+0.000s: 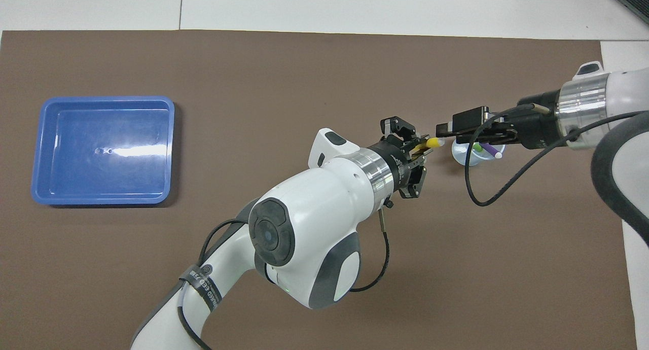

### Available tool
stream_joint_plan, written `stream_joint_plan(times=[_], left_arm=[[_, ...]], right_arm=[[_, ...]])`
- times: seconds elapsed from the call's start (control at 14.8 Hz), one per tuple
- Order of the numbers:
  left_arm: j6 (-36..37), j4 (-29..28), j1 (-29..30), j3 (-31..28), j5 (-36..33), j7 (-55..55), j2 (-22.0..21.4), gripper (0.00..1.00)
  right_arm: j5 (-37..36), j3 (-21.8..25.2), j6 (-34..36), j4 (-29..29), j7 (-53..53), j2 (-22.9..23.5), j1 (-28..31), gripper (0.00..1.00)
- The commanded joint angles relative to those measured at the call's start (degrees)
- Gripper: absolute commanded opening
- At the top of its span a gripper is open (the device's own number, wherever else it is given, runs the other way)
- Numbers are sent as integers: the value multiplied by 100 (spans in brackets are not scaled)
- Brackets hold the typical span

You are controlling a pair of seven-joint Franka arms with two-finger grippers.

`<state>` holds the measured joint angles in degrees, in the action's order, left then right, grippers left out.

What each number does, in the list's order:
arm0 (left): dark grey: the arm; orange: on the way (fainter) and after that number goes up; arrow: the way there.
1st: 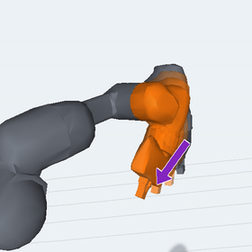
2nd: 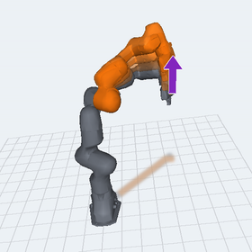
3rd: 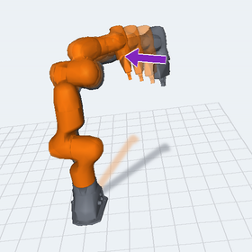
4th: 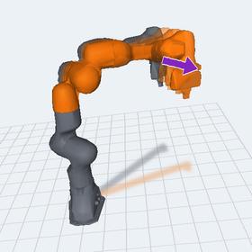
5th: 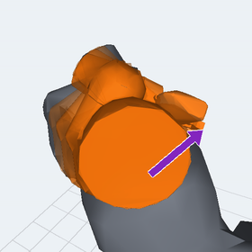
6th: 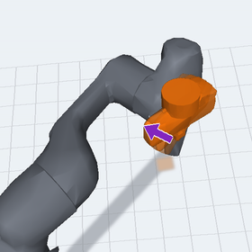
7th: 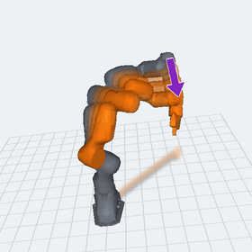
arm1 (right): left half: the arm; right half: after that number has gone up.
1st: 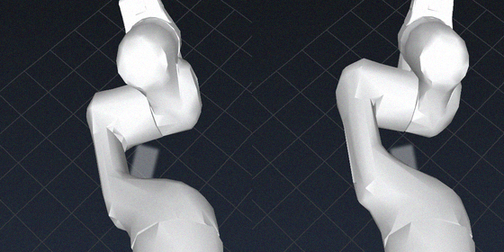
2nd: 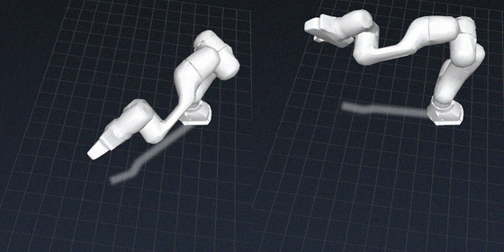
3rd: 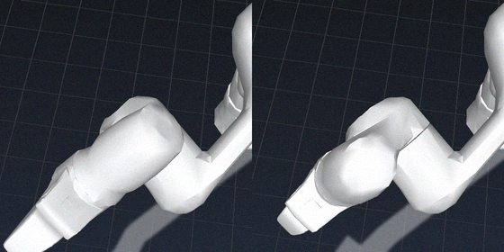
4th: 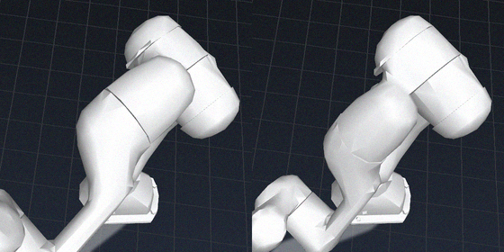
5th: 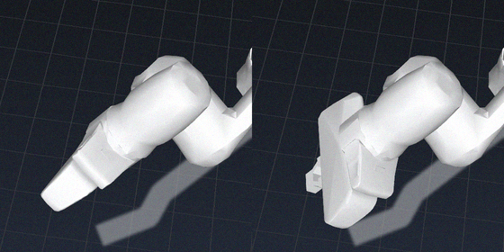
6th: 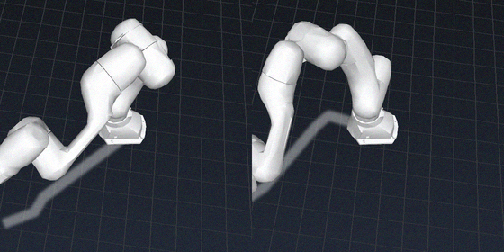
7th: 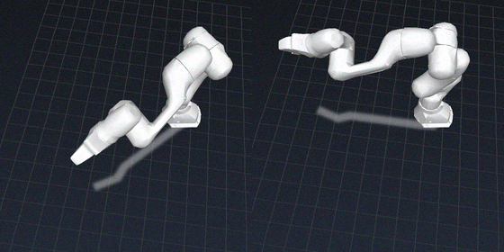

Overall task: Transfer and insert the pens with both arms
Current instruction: 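Grasp the yellow pen's free end with the right gripper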

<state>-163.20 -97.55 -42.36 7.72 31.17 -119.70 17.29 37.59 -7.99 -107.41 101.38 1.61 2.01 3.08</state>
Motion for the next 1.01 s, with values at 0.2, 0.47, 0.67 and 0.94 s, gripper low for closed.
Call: stream_joint_plan(times=[0.2,0.47,0.67,0.94], left_arm=[[-98,579,-53,-24,-155,-89,521,0],[-54,606,-62,-16,-172,-98,521,0],[-28,606,-62,-16,-164,-98,521,0],[-28,606,-71,2,-172,-98,521,0]], right_arm=[[38,-18,-113,145,-47,-148,-26,57],[-191,-27,-122,145,-3,-148,-26,48],[-261,-18,-148,136,85,-130,-18,47],[-392,-18,-184,110,252,-104,-18,47]])
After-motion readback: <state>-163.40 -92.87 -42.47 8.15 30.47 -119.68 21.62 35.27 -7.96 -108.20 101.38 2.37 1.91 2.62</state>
